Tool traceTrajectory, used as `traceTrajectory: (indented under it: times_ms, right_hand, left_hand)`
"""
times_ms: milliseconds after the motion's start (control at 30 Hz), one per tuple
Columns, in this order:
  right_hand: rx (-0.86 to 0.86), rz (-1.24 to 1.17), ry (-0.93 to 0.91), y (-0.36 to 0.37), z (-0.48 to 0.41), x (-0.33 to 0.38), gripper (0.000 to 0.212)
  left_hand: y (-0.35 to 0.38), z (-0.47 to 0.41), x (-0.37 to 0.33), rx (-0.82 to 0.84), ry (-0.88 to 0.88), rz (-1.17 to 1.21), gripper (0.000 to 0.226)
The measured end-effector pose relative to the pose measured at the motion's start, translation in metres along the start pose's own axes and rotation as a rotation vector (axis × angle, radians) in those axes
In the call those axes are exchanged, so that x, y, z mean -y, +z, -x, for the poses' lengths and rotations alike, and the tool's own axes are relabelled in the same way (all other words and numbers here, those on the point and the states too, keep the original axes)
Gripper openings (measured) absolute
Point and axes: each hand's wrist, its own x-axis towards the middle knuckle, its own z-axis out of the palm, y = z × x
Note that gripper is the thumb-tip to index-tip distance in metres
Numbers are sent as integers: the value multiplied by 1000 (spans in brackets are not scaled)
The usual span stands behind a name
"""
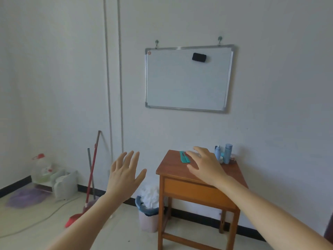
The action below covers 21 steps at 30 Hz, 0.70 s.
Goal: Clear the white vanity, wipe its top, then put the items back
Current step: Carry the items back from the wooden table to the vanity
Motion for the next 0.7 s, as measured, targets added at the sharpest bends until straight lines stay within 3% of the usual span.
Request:
traceTrajectory:
  times_ms: [167,300,400,700]
  right_hand:
    - [-5,-57,2,35,-70,-32,48]
    - [35,-153,12,71,-120,-56,48]
    - [71,-215,29,110,-147,-71,48]
    - [243,-226,139,221,-203,-103,48]
  left_hand:
    - [31,-67,11,-7,-88,43,93]
    - [72,-119,14,13,-157,112,68]
    - [108,-140,18,15,-218,192,84]
    - [229,-183,65,213,-345,204,59]
